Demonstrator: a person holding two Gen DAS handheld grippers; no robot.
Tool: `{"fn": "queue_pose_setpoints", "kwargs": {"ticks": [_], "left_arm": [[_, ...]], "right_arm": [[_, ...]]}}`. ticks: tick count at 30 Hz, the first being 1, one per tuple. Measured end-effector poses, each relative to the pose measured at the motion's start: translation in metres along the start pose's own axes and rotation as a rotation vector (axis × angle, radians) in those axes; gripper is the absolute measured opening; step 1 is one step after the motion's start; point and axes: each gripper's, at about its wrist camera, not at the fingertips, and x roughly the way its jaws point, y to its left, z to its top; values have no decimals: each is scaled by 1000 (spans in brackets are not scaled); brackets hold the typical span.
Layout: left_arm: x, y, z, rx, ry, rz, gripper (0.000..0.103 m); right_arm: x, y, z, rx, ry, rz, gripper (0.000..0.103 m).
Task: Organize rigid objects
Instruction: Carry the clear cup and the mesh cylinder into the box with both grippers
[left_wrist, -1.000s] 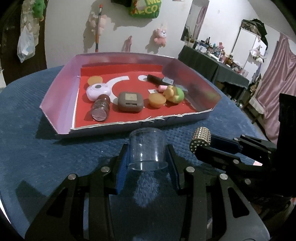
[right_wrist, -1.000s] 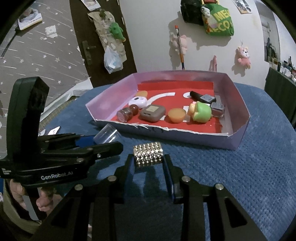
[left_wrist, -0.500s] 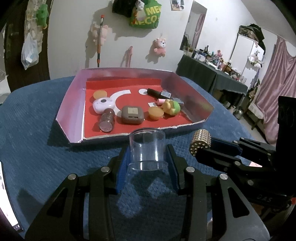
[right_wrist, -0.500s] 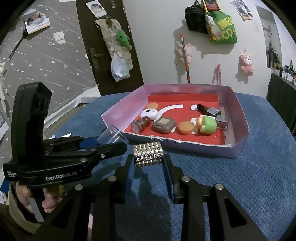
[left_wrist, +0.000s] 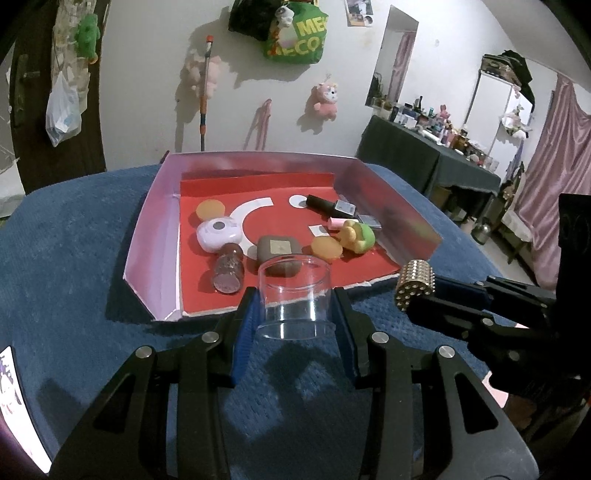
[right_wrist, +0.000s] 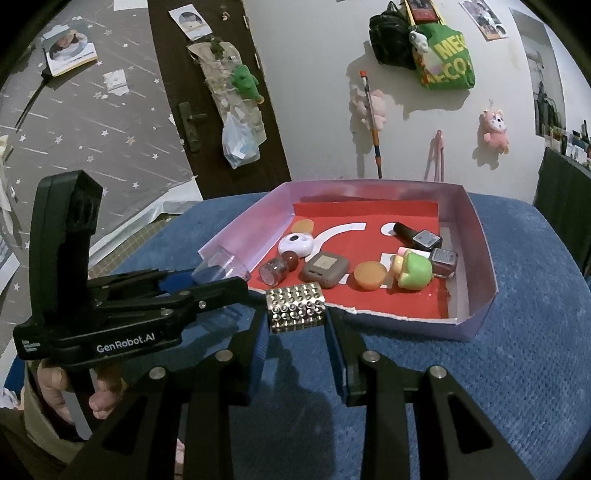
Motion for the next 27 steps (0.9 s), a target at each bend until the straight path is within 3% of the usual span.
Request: {"fn": "queue_pose_setpoints", "kwargs": {"ticks": [27], "left_arm": [[62,22,19,-24,118,21,37]], "right_arm": [[49,-50,31,95,100,-80,33]]}}
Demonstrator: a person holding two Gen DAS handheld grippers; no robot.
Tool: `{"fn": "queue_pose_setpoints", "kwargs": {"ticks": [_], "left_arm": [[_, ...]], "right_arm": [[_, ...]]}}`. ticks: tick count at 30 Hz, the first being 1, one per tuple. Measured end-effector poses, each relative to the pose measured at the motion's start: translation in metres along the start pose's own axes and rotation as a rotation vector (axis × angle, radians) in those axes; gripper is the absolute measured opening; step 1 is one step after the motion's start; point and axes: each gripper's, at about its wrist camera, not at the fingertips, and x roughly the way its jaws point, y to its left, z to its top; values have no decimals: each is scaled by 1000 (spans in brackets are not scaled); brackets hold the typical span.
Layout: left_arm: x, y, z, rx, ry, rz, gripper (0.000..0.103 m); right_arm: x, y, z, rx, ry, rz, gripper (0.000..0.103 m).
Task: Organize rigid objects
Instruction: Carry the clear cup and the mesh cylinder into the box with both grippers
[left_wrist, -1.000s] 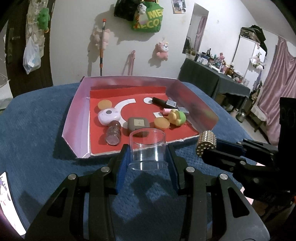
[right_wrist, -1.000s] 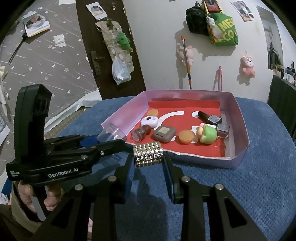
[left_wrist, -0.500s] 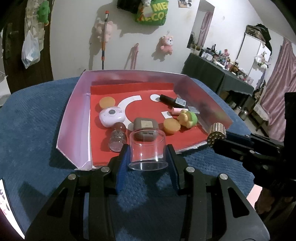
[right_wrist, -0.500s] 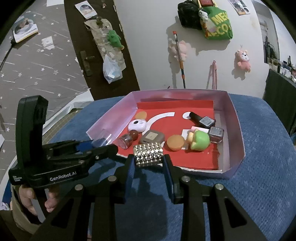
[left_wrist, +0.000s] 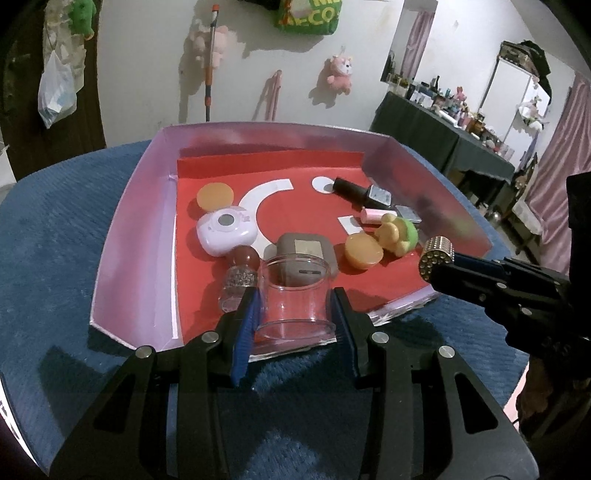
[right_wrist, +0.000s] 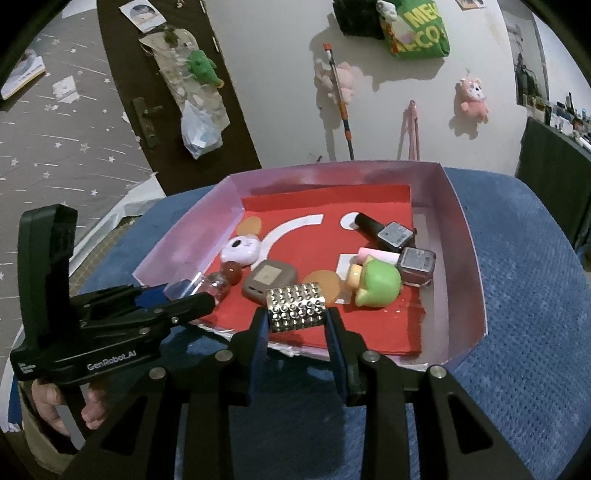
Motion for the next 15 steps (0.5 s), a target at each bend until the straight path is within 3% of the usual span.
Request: {"fn": "queue_pose_setpoints", "kwargs": {"ticks": [15], "left_arm": [[10,-2,-5,17,48,-24,37]], "right_arm": [[31,-18,1,41,96,-38,33]]}}
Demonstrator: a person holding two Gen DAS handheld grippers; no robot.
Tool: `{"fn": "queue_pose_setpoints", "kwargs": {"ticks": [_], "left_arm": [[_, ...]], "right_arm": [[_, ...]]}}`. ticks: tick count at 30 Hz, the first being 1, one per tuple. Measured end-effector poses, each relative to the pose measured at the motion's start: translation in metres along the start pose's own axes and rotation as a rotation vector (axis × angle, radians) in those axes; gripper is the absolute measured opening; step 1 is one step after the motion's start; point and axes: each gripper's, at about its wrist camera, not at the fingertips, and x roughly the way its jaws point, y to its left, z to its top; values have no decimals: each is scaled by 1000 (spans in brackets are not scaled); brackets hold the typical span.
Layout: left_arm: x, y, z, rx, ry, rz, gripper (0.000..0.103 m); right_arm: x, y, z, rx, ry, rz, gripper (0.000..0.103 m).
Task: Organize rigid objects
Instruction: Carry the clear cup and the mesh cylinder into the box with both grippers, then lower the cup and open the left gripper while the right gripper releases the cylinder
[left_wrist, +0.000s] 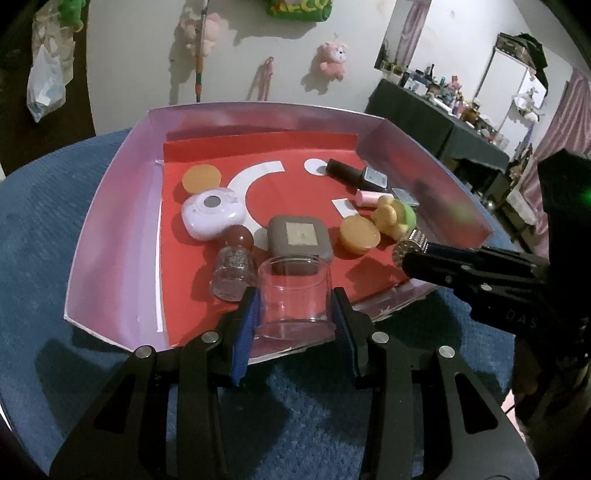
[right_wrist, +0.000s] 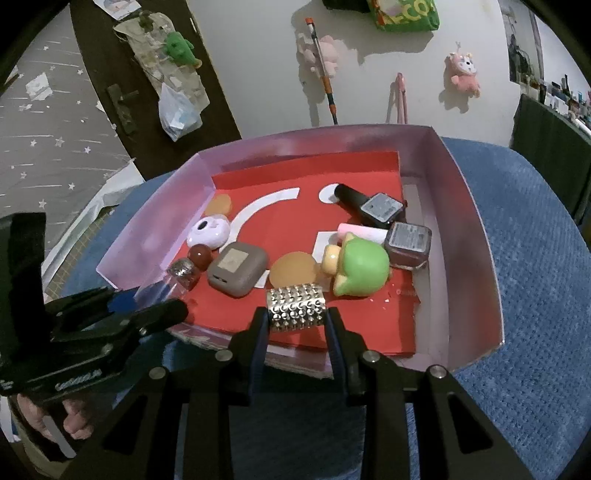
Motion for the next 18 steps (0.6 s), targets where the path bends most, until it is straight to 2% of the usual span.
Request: {"fn": "queue_pose_setpoints", "kwargs": {"ticks": [6,18], "left_arm": [[14,7,3,-30,38,-23,37],[31,17,14,-65,27,40,37]], "right_arm": [[6,-1,1,1,14,-6,33],[15,1,9,-8,21,-50,33]]}}
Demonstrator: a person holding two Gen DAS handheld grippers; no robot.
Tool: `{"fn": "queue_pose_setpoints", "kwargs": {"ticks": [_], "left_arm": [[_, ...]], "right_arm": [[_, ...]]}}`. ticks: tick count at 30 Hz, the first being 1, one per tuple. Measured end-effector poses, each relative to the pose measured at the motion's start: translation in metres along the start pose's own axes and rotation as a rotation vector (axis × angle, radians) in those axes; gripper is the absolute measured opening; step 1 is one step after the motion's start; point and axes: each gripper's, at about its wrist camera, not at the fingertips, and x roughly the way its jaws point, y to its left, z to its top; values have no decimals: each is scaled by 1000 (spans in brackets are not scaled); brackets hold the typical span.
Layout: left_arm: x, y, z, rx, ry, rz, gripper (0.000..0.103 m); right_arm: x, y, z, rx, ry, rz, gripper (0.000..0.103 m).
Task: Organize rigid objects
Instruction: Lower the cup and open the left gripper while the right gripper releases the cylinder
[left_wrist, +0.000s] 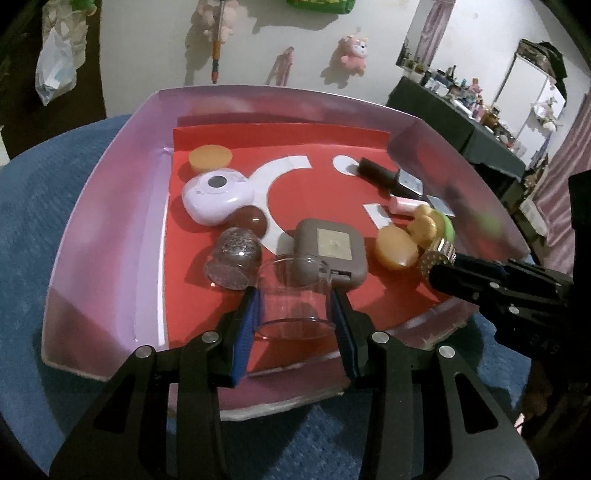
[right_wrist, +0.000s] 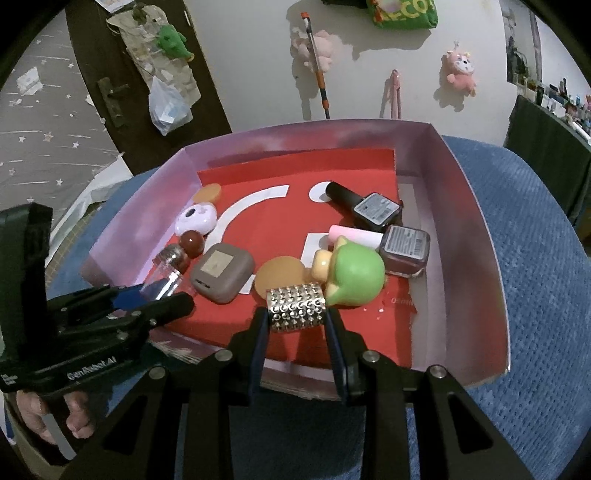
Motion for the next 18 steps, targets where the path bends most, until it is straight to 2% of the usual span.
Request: {"fn": "queue_pose_setpoints", "kwargs": {"ticks": [3,18], "left_arm": [[2,2,3,-9,-4,8,37],[7,5,8,-25,-11,14,37]], "right_arm": [[9,-3,0,17,25,10,33],[20,1,1,-2,35,-15,33]]}}
